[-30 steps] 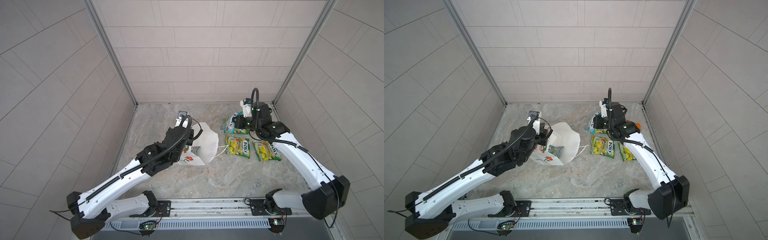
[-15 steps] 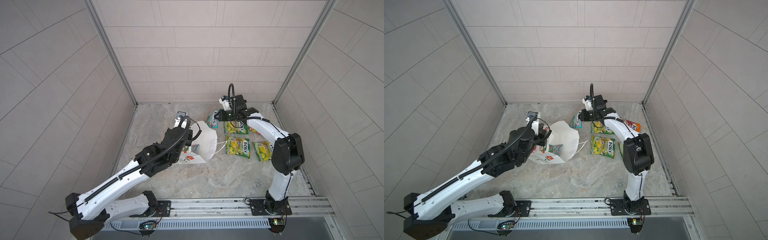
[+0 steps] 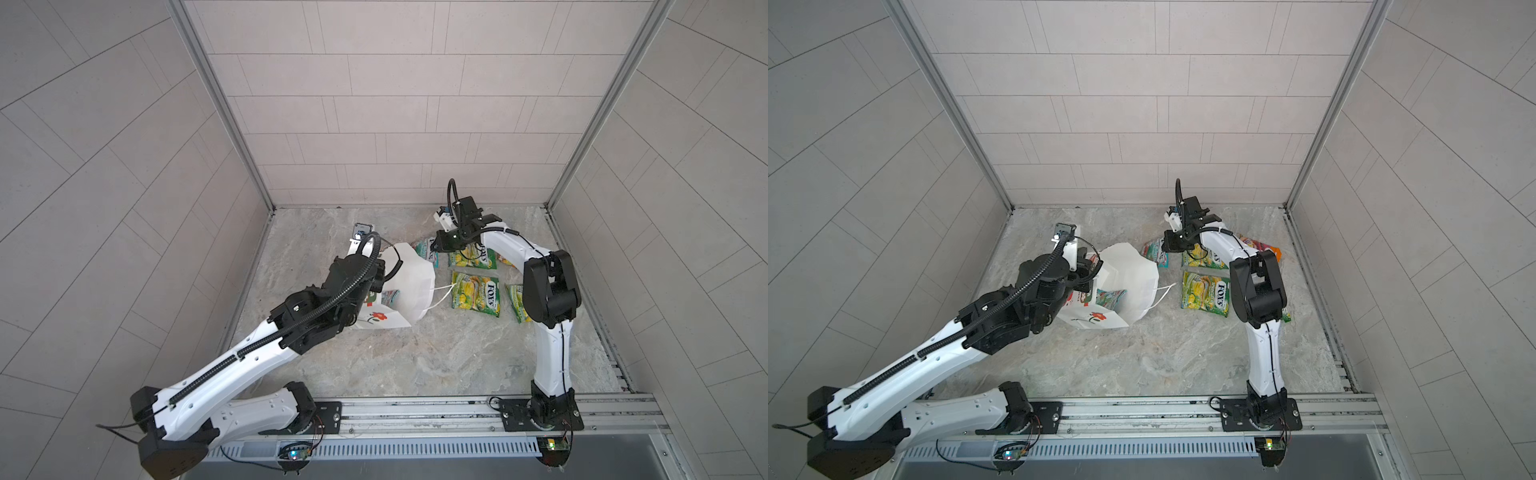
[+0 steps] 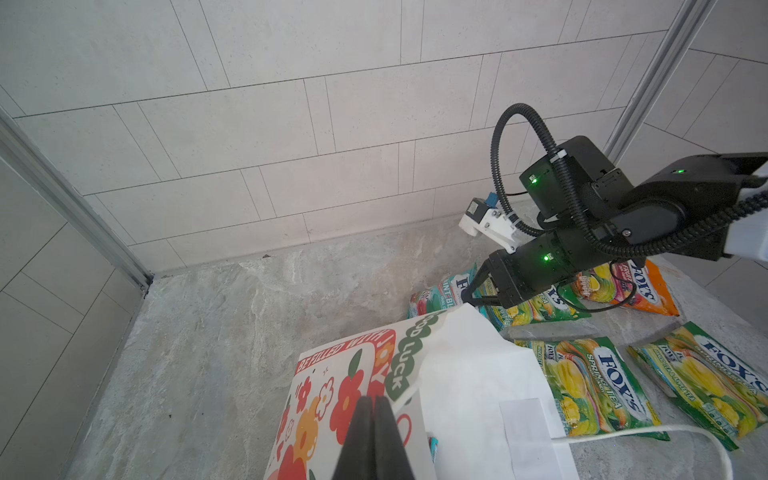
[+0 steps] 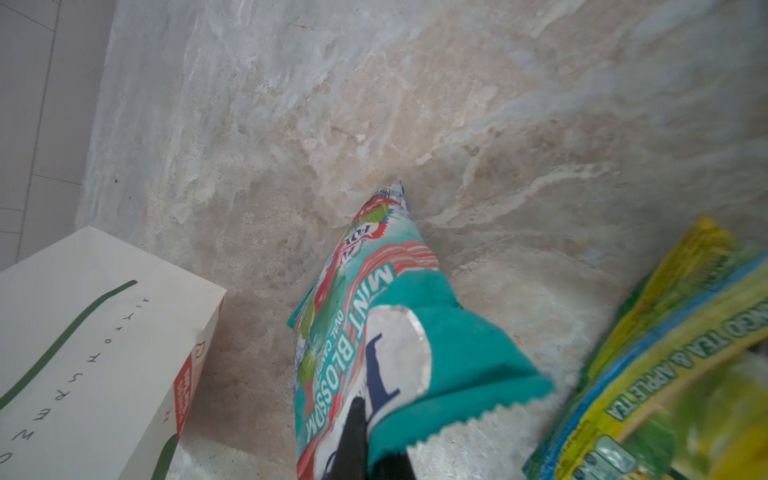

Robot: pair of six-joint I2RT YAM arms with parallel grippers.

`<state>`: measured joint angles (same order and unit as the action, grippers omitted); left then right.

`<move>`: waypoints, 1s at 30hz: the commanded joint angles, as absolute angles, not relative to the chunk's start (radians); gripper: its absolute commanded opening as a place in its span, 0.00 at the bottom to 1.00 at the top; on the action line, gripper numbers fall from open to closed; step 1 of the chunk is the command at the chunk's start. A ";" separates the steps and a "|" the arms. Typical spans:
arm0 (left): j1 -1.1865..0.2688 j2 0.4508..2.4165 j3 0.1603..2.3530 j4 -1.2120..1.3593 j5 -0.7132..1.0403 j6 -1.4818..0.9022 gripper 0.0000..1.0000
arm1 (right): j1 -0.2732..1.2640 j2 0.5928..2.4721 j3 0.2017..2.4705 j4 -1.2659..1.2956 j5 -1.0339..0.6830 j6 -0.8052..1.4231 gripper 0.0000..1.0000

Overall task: Take the snacks out of the paper bag
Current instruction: 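Carry the teal pack beside the other packs and lower it onto the table, then open the right gripper to release the teal pack and raise it, then move the right gripper back over the bag opening and lower it inside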

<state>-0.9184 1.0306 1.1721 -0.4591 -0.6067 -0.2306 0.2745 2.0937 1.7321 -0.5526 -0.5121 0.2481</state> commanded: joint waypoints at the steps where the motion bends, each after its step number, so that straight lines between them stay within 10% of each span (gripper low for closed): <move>1: -0.911 1.030 1.163 -0.453 -0.608 -0.239 0.00 | 0.265 2.115 1.790 -0.627 -0.365 0.200 0.24; 6: -0.911 1.034 1.162 -0.451 -0.598 -0.240 0.00 | 0.257 2.078 1.828 -0.704 -0.279 0.203 0.54; 30: -0.914 1.109 1.137 -0.389 -0.211 -0.251 0.00 | 0.369 0.967 0.893 -0.346 -0.668 0.448 0.56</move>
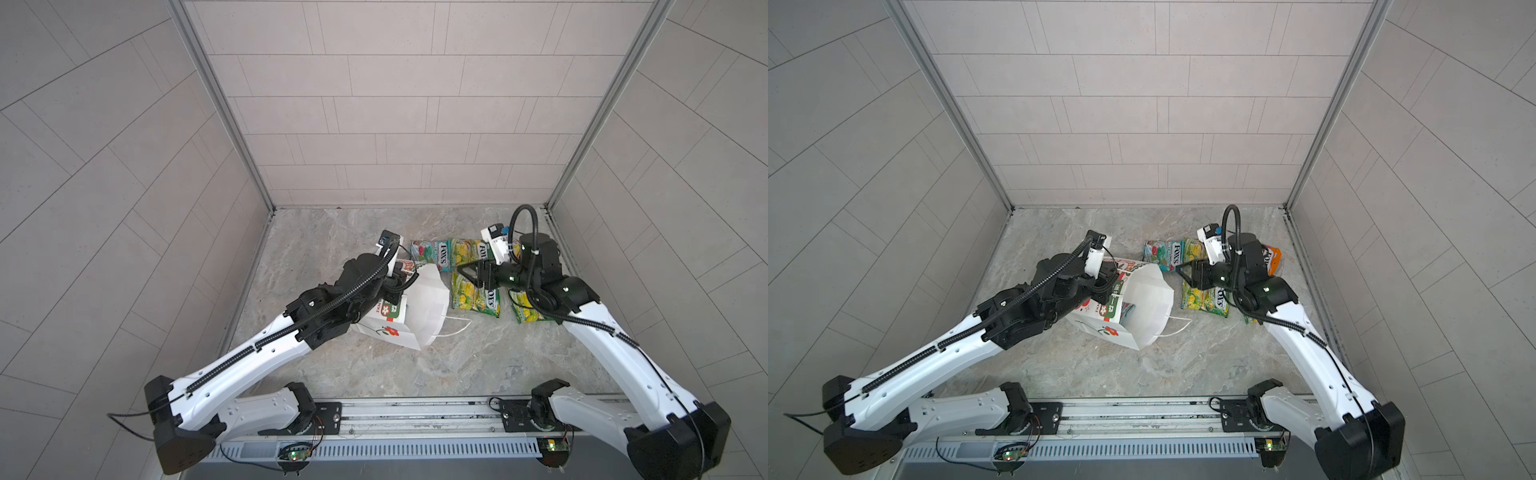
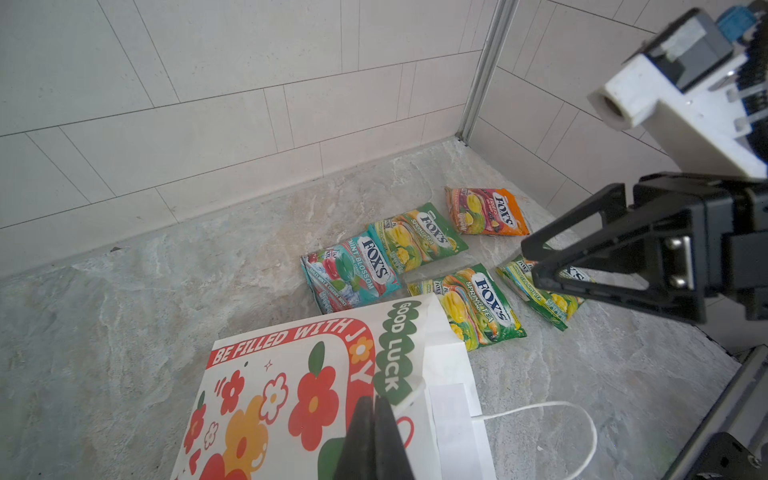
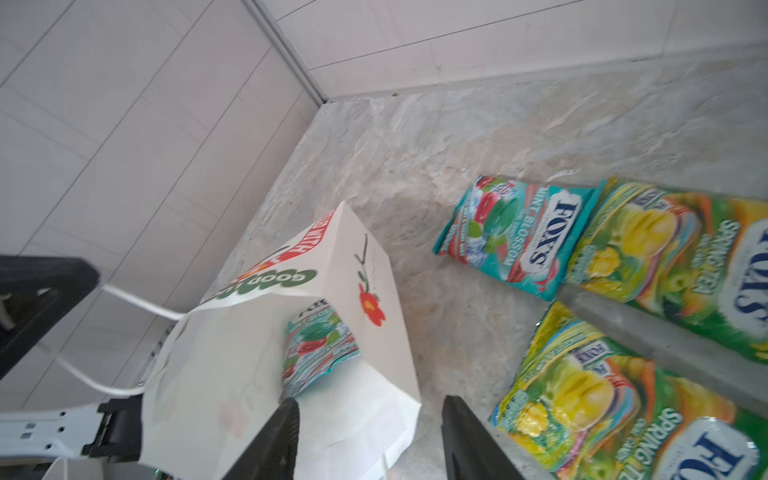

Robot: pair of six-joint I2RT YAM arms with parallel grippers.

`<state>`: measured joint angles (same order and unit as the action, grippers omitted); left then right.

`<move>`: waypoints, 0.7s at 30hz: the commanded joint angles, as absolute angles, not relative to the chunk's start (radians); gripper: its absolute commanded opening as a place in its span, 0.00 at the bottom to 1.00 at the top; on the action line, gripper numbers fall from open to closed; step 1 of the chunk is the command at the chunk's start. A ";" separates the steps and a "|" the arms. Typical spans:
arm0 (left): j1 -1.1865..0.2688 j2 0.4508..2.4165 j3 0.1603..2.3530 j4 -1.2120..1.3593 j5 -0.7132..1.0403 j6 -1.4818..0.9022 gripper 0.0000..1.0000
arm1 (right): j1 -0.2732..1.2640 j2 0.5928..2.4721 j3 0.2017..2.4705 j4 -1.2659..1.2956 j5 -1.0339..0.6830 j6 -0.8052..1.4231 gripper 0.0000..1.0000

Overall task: Take the snacks out of the paper bag
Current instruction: 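Move the right gripper back over the bag opening and lower it inside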

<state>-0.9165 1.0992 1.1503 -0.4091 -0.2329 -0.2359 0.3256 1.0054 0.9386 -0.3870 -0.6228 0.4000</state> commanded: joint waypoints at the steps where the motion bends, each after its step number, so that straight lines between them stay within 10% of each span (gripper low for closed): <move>1: -0.914 1.116 1.138 -0.385 -0.209 -0.254 0.00 | 0.398 0.954 0.864 -0.335 -0.659 0.452 0.56; 21: -0.914 1.151 1.160 -0.353 -0.281 -0.316 0.00 | 0.755 1.234 0.625 0.059 -0.533 0.621 0.52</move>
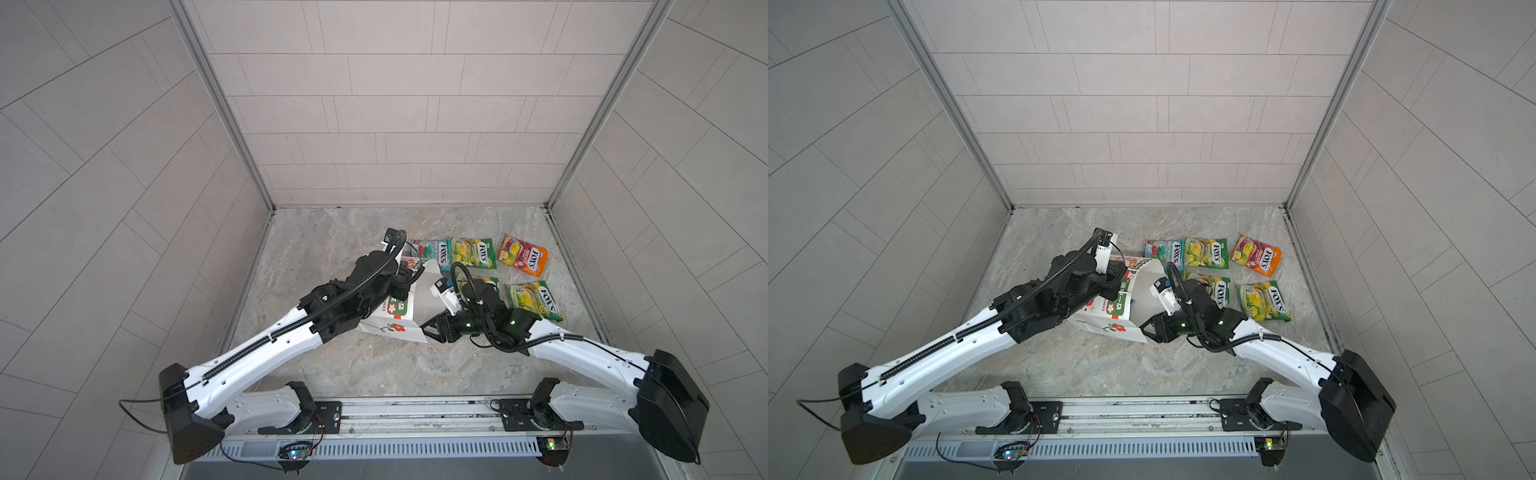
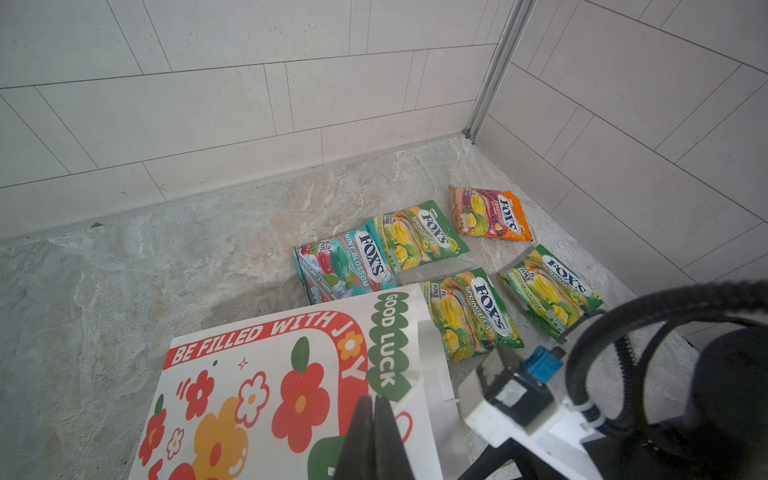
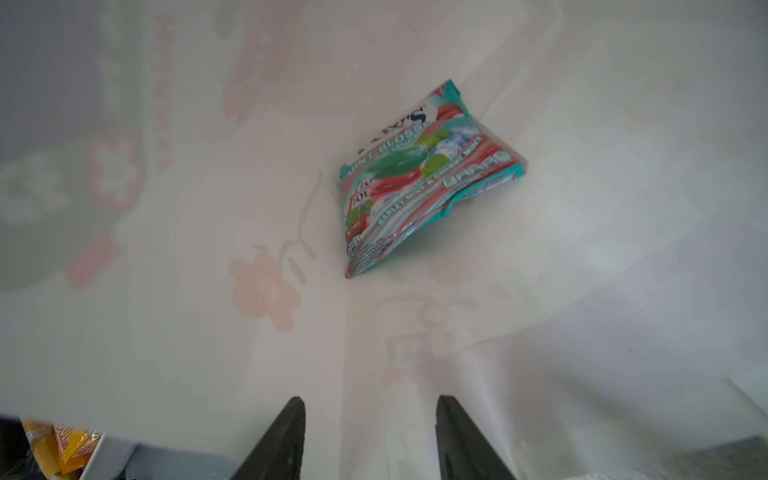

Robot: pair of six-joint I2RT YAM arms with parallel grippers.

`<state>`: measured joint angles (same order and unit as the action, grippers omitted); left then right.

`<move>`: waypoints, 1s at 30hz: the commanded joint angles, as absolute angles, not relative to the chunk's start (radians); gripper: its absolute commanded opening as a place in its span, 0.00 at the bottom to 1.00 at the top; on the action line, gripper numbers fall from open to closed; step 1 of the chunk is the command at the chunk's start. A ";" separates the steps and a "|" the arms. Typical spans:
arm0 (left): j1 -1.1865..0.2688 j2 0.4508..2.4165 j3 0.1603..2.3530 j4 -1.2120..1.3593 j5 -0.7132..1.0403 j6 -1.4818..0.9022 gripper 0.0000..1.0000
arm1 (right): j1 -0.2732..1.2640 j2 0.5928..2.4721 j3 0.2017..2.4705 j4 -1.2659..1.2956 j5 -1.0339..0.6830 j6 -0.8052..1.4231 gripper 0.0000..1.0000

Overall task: Take the snacks out of the paper bag
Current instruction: 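Move the right gripper back over the bag opening and lower it inside, then lower the right gripper onto the teal-and-red cherry mint pack and pinch it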

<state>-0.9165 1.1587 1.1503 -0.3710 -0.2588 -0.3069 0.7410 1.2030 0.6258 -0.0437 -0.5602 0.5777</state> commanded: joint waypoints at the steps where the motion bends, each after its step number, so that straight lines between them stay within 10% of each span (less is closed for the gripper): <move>1: -0.914 1.149 1.157 -0.349 -0.277 -0.313 0.00 | 0.760 1.255 0.625 0.070 -0.520 0.628 0.52; 30: -0.914 1.163 1.127 -0.245 -0.329 -0.380 0.00 | 0.825 1.620 0.757 0.424 -0.454 1.083 0.65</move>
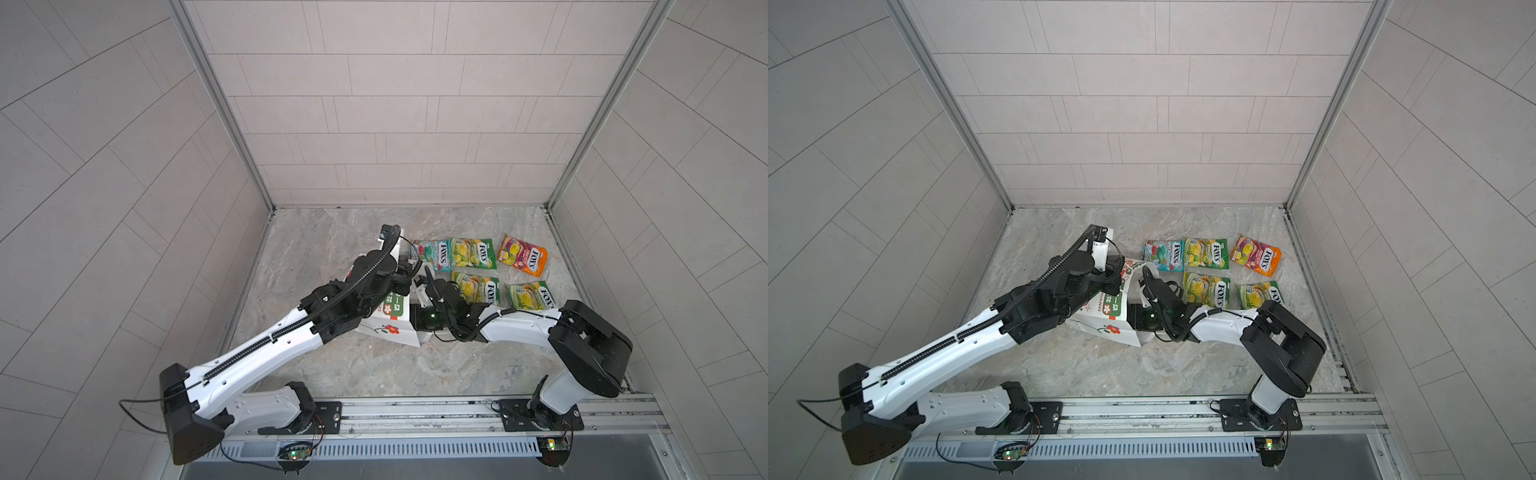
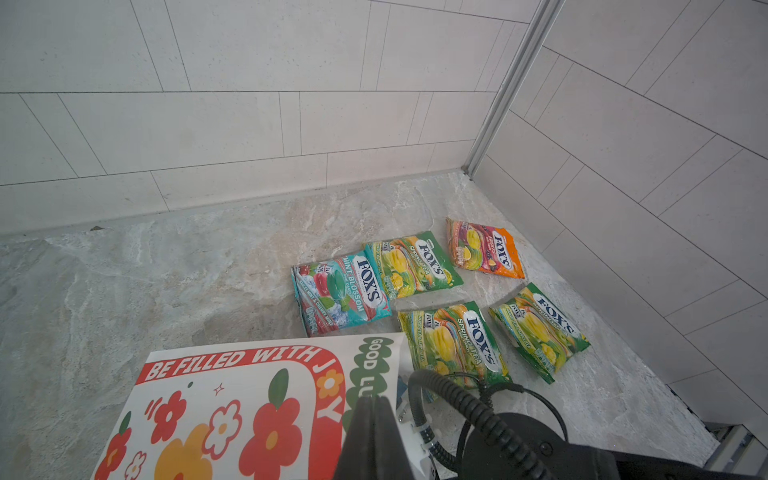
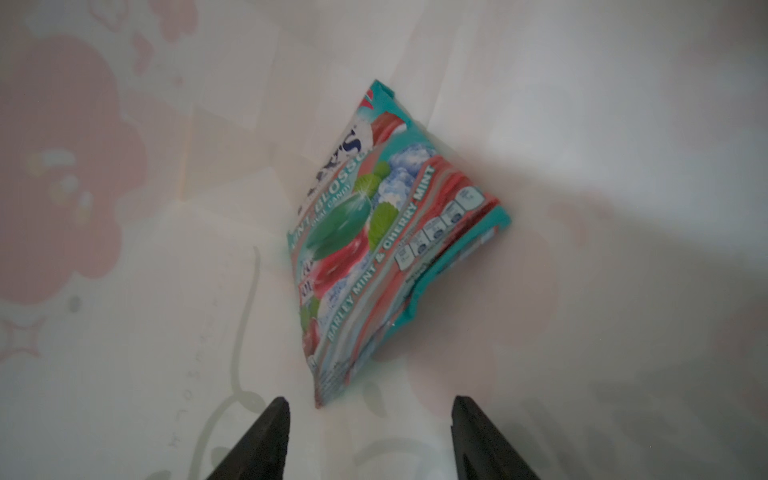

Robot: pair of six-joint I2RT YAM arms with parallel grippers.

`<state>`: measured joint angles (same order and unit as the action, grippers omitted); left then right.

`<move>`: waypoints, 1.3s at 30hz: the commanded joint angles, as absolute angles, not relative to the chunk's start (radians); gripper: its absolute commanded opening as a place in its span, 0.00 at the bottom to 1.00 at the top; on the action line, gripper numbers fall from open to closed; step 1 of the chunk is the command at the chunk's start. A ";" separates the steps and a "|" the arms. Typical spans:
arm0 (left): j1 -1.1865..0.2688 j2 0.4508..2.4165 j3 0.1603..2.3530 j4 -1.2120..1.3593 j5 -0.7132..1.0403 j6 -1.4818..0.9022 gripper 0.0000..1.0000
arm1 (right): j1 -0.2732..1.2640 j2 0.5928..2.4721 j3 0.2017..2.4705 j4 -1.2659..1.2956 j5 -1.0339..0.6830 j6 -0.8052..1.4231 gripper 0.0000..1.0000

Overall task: Take the snacks out of the paper bag
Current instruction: 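Lower the right gripper onto the teal-and-red cherry mint pack and pinch it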

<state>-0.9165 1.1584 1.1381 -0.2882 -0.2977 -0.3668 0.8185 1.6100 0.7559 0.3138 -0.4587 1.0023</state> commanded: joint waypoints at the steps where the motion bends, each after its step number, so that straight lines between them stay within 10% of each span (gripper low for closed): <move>1: -0.915 1.164 1.127 -0.243 -0.332 -0.383 0.00 | 0.828 1.626 0.762 0.425 -0.456 1.090 0.66; 27: -0.914 1.205 1.214 -0.304 -0.218 -0.346 0.00 | 0.838 1.890 0.917 0.621 -0.580 1.250 0.68; 39: -0.914 1.176 1.198 -0.337 -0.261 -0.330 0.00 | 0.838 1.867 0.939 0.546 -0.597 1.170 0.00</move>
